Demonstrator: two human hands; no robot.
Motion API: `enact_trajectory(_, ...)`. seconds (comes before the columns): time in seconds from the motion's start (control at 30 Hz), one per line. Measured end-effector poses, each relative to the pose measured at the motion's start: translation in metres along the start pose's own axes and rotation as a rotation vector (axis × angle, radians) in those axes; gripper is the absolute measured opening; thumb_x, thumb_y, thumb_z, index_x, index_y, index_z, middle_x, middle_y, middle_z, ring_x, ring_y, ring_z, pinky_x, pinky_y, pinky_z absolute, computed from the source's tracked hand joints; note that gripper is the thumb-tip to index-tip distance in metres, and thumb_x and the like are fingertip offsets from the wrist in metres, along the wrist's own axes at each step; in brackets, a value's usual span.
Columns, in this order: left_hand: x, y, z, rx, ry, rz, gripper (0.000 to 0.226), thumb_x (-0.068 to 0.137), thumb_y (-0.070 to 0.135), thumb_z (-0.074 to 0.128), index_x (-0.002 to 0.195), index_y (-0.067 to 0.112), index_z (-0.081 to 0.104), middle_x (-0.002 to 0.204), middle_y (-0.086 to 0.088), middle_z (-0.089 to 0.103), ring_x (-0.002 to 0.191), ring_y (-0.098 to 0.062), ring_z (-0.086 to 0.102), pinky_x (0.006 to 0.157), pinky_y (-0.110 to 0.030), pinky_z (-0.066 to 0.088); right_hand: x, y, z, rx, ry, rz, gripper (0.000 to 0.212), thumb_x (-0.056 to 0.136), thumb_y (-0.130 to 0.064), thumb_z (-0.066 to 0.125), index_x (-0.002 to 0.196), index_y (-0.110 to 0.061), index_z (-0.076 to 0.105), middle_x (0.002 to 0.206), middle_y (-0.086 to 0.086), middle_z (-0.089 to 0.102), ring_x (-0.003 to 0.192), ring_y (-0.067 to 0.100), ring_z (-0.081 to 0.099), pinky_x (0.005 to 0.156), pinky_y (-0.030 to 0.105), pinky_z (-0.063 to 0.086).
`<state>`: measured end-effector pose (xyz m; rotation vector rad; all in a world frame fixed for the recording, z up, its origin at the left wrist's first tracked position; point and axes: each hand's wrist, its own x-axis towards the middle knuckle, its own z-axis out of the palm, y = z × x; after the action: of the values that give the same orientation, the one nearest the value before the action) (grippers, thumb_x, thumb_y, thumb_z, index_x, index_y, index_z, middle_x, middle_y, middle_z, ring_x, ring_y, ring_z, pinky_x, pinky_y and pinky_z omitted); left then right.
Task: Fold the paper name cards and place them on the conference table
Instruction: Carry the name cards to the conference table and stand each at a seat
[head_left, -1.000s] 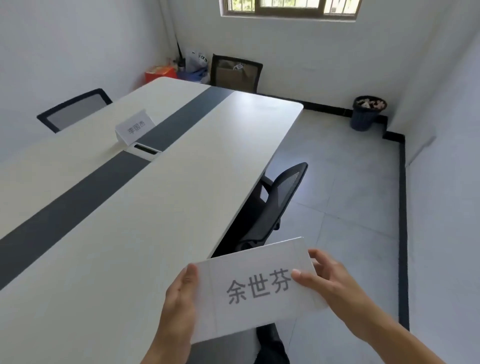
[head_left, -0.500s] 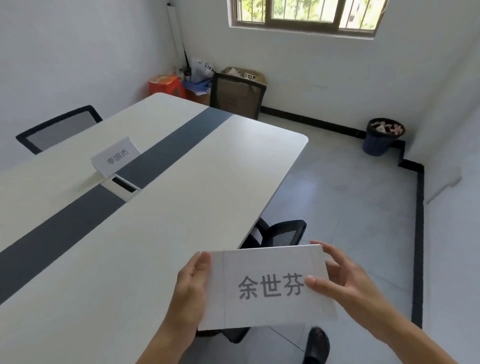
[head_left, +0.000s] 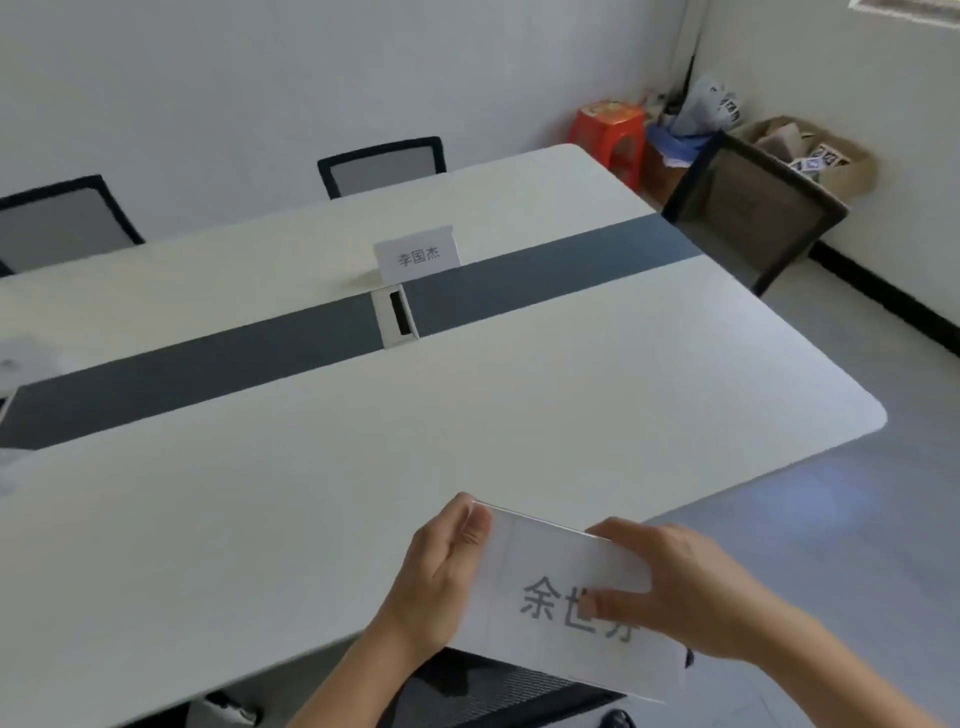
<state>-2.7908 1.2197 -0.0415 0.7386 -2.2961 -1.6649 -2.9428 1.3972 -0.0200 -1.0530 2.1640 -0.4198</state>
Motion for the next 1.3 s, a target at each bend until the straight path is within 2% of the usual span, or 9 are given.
enact_trajectory(0.17, 0.019, -0.027, -0.007, -0.027, 0.116, -0.161, 0.05, 0.092, 0.056, 0.036, 0.079, 0.009, 0.047, 0.069, -0.002, 0.042, 0.066, -0.009, 0.04, 0.065, -0.02, 0.036, 0.074, 0.008, -0.006, 0.035, -0.186, -0.127, 0.039, 0.07, -0.059, 0.072, 0.099, -0.034, 0.064, 0.09, -0.013, 0.073, 0.079, 0.008, 0.067, 0.076, 0.032, 0.055)
enact_trajectory(0.27, 0.048, -0.078, -0.022, 0.081, 0.281, -0.285, 0.052, 0.09, 0.058, 0.04, 0.113, 0.016, 0.062, 0.11, 0.003, 0.064, 0.105, -0.008, 0.057, 0.091, -0.021, 0.043, 0.12, 0.008, 0.0, -0.07, -0.155, -0.132, 0.038, 0.074, -0.056, 0.069, 0.104, -0.034, 0.063, 0.09, -0.007, 0.074, 0.081, 0.011, 0.067, 0.072, 0.032, 0.055)
enact_trajectory(0.37, 0.086, -0.144, -0.041, 0.425, 0.396, -0.384, 0.061, 0.092, 0.059, 0.035, 0.13, 0.015, 0.054, 0.136, -0.004, 0.052, 0.128, -0.022, 0.046, 0.105, -0.035, 0.036, 0.162, 0.012, 0.0, -0.223, -0.078, -0.109, 0.038, 0.078, -0.057, 0.065, 0.11, -0.036, 0.061, 0.09, -0.005, 0.071, 0.08, 0.016, 0.063, 0.065, 0.028, 0.046)
enact_trajectory(0.5, 0.139, -0.215, -0.065, 0.755, 0.267, -0.55, 0.062, 0.094, 0.055, 0.025, 0.147, 0.023, 0.03, 0.159, -0.013, 0.018, 0.147, -0.03, 0.014, 0.115, -0.048, 0.016, 0.222, 0.007, -0.019, -0.367, 0.013, -0.056, 0.04, 0.08, -0.055, 0.063, 0.115, -0.036, 0.058, 0.102, -0.003, 0.071, 0.09, 0.023, 0.063, 0.066, 0.029, 0.041)
enact_trajectory(0.57, 0.155, -0.245, -0.066, 0.834, 0.236, -0.575, 0.065, 0.093, 0.055, 0.02, 0.149, 0.023, 0.027, 0.161, -0.015, 0.013, 0.148, -0.034, 0.01, 0.115, -0.056, 0.011, 0.259, -0.001, -0.027, -0.421, 0.078, -0.087, 0.04, 0.081, -0.054, 0.063, 0.116, -0.034, 0.058, 0.107, -0.005, 0.071, 0.096, 0.025, 0.064, 0.07, 0.031, 0.042)
enact_trajectory(0.63, 0.161, -0.268, -0.062, 0.889, 0.229, -0.553, 0.071, 0.088, 0.056, 0.021, 0.146, 0.018, 0.036, 0.156, -0.022, 0.025, 0.144, -0.042, 0.021, 0.112, -0.063, 0.015, 0.299, -0.01, -0.024, -0.468, 0.14, -0.149, 0.041, 0.082, -0.052, 0.063, 0.118, -0.032, 0.058, 0.111, -0.006, 0.069, 0.099, 0.025, 0.063, 0.073, 0.032, 0.043)
enact_trajectory(0.87, 0.159, -0.29, -0.053, 0.901, 0.297, -0.492, 0.069, 0.088, 0.054, 0.034, 0.147, 0.019, 0.033, 0.156, -0.021, 0.026, 0.144, -0.04, 0.021, 0.113, -0.061, 0.01, 0.417, -0.029, 0.021, -0.546, 0.199, -0.298, 0.043, 0.083, -0.039, 0.067, 0.122, -0.023, 0.06, 0.107, 0.002, 0.072, 0.096, 0.028, 0.063, 0.077, 0.035, 0.04)
enact_trajectory(1.1, 0.158, -0.295, -0.054, 0.899, 0.339, -0.457, 0.068, 0.088, 0.053, 0.038, 0.146, 0.017, 0.036, 0.155, -0.022, 0.025, 0.145, -0.038, 0.019, 0.113, -0.063, 0.015, 0.494, -0.055, 0.012, -0.534, 0.242, -0.234, 0.044, 0.085, -0.035, 0.066, 0.125, -0.021, 0.056, 0.113, 0.007, 0.069, 0.102, 0.032, 0.06, 0.088, 0.041, 0.04)
enact_trajectory(1.3, 0.157, -0.295, -0.054, 0.904, 0.339, -0.461, 0.068, 0.088, 0.053, 0.039, 0.145, 0.018, 0.039, 0.155, -0.021, 0.026, 0.145, -0.038, 0.019, 0.112, -0.063, 0.017, 0.517, -0.067, -0.004, -0.658, 0.246, -0.119, 0.058, 0.086, -0.04, 0.065, 0.138, -0.024, 0.043, 0.14, 0.01, 0.051, 0.13, 0.034, 0.042, 0.106, 0.048, 0.031)
